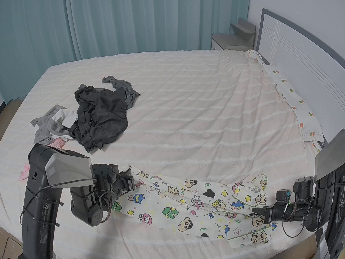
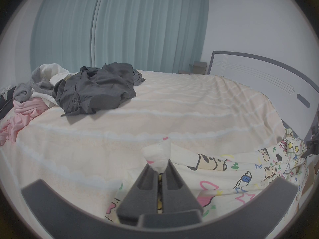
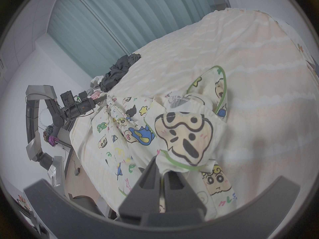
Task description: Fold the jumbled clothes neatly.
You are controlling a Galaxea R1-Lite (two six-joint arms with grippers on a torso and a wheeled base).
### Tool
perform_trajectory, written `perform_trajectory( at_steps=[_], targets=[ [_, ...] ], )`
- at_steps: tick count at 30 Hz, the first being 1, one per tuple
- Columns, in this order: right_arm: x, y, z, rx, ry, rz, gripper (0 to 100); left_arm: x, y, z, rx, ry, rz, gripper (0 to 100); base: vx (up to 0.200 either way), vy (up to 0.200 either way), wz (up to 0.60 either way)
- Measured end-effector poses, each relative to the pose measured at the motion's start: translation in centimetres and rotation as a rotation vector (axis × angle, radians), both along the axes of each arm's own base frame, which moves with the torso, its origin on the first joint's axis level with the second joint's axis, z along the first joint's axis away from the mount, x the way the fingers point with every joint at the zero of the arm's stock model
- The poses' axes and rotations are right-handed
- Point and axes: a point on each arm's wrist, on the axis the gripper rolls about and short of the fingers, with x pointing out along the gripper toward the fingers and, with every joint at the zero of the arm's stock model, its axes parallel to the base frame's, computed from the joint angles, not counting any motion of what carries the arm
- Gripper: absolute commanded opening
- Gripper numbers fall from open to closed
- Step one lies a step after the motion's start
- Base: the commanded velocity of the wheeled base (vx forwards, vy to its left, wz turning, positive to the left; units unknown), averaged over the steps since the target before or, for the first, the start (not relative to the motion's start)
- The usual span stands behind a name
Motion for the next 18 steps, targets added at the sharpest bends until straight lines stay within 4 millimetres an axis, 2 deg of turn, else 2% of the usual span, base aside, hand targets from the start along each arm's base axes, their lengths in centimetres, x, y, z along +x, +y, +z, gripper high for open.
perform_trajectory(
  at_steps=[1,2,4,5,18],
  targets=[
    [-0.03,0.06,-0.08,-0.001,0.004,0.002,0,-0.06,0.04,-0.19,0.003,0.006,0.001,0,0.0,0.0,0.0],
    [-0.05,0.09,-0.13,-0.001,0.007,0.004,0,-0.08,0.04,-0.3,0.004,0.01,0.001,100,0.0,0.0,0.0],
    [-0.1,0.15,-0.23,-0.003,0.013,0.006,0,-0.13,0.06,-0.49,0.005,0.015,0.001,100,0.0,0.0,0.0],
    [-0.11,0.16,-0.26,-0.004,0.014,0.005,100,-0.14,0.07,-0.56,0.006,0.017,0.002,100,0.0,0.0,0.0],
    [0.02,-0.39,-0.38,-0.058,0.016,-0.085,100,0.0,0.62,-0.6,0.01,0.017,0.047,100,0.0,0.0,0.0]
  ],
)
